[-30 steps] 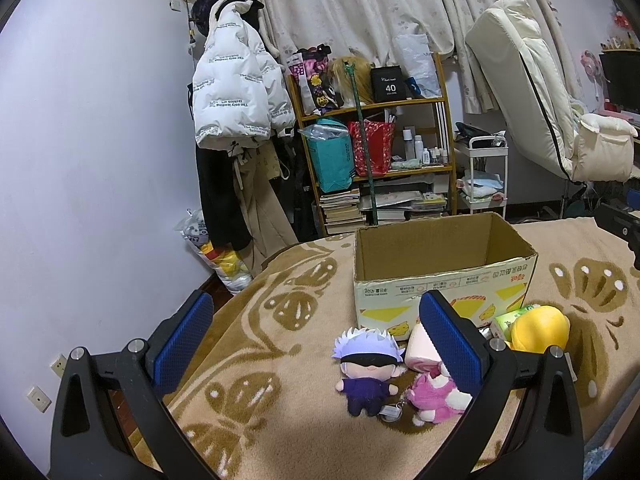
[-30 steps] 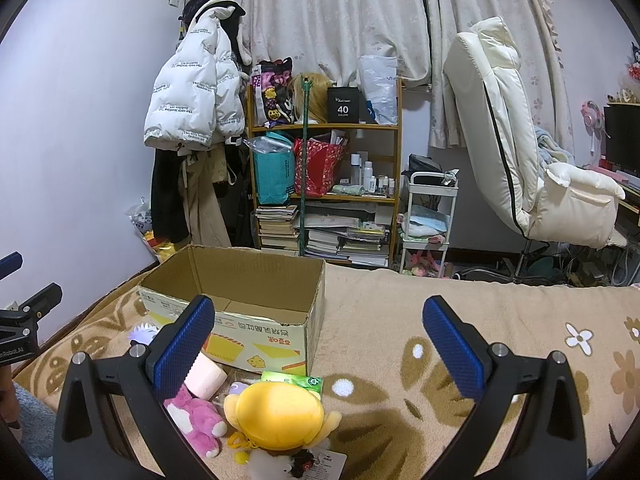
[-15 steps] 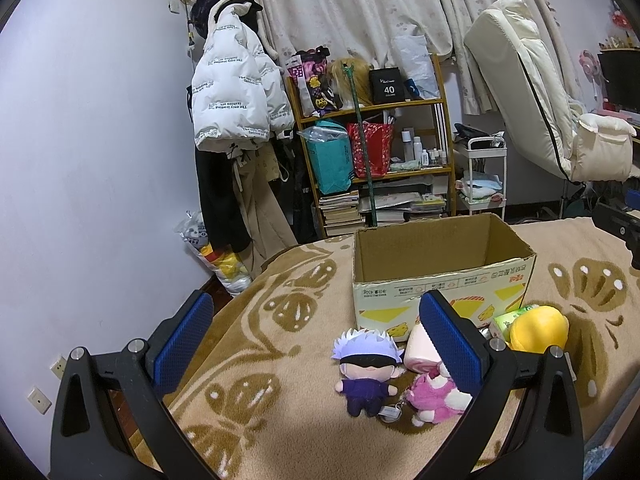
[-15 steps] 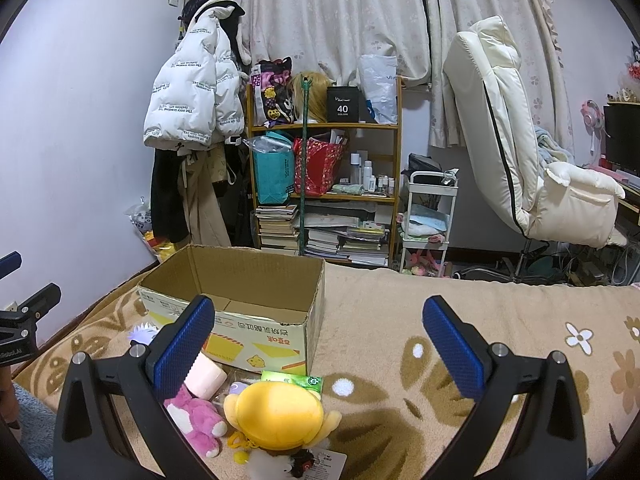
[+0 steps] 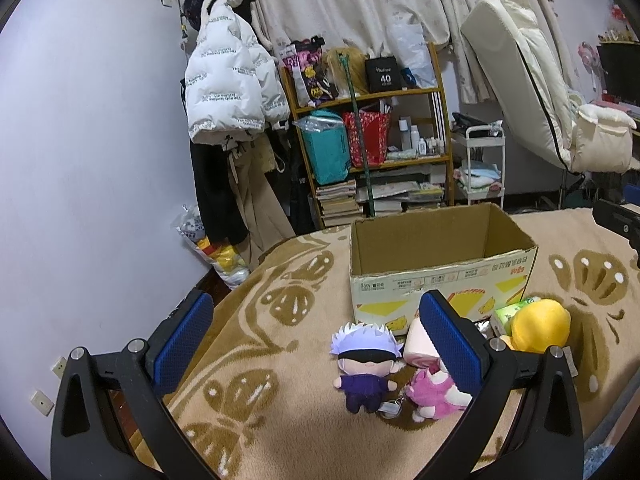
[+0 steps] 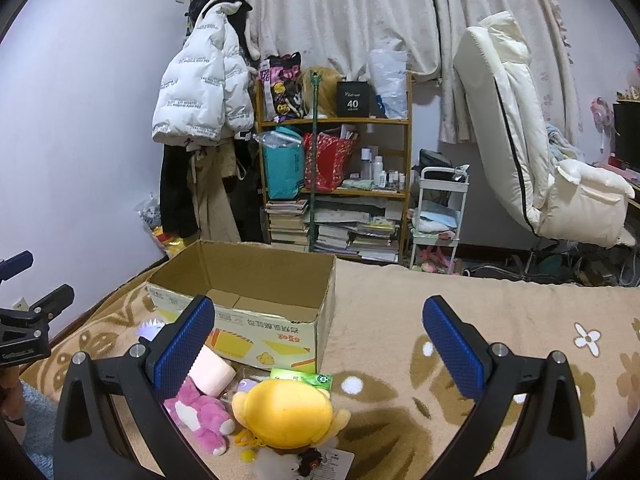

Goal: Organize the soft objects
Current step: 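Lower the left tool onto the white-haired doll while the right tool grasps the yellow plush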

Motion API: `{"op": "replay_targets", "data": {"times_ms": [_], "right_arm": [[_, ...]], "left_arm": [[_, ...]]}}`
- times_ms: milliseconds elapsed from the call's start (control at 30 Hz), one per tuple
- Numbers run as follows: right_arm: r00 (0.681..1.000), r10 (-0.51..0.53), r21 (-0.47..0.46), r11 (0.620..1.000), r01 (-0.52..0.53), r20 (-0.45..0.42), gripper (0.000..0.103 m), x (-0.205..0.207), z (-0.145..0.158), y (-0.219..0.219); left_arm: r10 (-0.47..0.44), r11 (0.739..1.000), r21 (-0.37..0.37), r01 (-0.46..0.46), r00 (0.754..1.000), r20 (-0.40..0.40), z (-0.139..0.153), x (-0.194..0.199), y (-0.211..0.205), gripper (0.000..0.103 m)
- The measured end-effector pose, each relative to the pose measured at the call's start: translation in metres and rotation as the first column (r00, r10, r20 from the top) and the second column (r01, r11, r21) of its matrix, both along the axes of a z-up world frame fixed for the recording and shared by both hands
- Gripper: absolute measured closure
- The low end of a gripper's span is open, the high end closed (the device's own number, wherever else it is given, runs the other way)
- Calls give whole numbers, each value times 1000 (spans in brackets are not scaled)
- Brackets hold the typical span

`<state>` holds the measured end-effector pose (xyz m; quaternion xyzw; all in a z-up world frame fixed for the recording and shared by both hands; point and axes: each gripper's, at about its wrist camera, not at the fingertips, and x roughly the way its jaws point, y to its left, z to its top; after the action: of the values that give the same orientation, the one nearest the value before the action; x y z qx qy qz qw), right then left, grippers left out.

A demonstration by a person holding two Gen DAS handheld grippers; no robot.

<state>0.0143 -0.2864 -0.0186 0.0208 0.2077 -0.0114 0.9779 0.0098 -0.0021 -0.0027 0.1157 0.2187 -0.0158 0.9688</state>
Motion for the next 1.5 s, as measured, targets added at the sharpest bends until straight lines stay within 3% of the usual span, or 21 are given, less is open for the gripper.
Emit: {"op": "replay_targets", "data": {"times_ms": [533,833,1167,1500], "right_arm": [[991,25,39,999,-20,-133,0,38,-15,3],[965,49,49,998,-38,-258,0,70,-46,9],[920,112,66,993,-94,-376,0,87,-70,16],[863,132,97,991,-96,-487,0,94,-98,23]], "left_arm": [[41,998,50,-36,995,-94,-21,47,-15,1],[52,998,36,-46,978,-200,-47,79,-13,1],[37,999,39,-25,939,-341,-84,98,-17,1],[33,998,55,-6,875,-484,-121,117,-18,1]]}}
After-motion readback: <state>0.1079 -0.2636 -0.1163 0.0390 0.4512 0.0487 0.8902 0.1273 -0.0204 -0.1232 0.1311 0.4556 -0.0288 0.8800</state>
